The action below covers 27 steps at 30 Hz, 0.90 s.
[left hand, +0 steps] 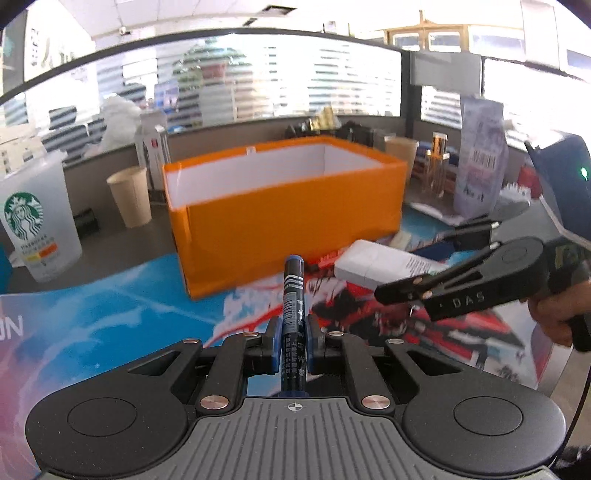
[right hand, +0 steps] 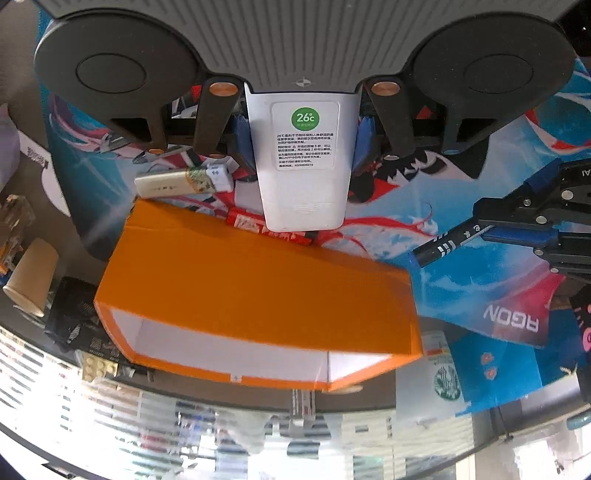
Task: Organize rigid objects
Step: 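Carry the pen and power bank up and over the orange box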
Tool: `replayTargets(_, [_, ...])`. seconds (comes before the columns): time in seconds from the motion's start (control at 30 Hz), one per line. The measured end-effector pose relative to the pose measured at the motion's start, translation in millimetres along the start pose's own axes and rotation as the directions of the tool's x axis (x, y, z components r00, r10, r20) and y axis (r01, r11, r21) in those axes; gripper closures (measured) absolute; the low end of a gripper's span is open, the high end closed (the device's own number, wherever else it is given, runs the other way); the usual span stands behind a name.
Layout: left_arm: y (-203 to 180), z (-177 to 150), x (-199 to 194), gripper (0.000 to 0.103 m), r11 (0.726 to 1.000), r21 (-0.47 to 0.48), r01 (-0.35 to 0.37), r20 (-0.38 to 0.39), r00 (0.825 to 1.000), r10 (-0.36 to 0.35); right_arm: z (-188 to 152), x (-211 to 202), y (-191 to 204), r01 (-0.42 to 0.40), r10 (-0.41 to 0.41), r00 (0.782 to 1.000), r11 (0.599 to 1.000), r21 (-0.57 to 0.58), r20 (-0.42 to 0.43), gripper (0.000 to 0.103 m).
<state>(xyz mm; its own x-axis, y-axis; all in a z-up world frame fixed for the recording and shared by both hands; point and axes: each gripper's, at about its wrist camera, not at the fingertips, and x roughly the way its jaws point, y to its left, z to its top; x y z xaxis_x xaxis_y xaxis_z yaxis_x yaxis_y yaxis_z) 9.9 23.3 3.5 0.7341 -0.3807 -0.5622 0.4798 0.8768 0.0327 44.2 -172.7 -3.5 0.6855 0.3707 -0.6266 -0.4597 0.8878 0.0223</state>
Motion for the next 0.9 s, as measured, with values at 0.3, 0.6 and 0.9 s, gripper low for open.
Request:
replayTargets(0.3, [8.7, 35.4, -11.1, 0.092, 0.997, -0.075, -0.01, 0.08, 0.997, 0.016, 27.3, -28.5, -4.4, 0.003, -0.005, 0.994, 1.0, 0.018, 0.112, 0.053])
replayTargets(0.6, [19.1, 76.6, -3.7, 0.092, 0.992, -0.125, -0.019, 0.136, 0.99, 0.036, 60.6, -39.0, -18.7, 0.017, -0.026, 0.978, 0.999, 0.047, 0.205, 0.053])
replayTargets(0.9, [39.0, 117.8, 26.5, 0.092, 0.987, -0.16, -0.023, 0.148, 0.988, 0.047, 102.2, -26.5, -41.3, 0.03, -0.044, 0.969, 0.998, 0.06, 0.242, 0.053])
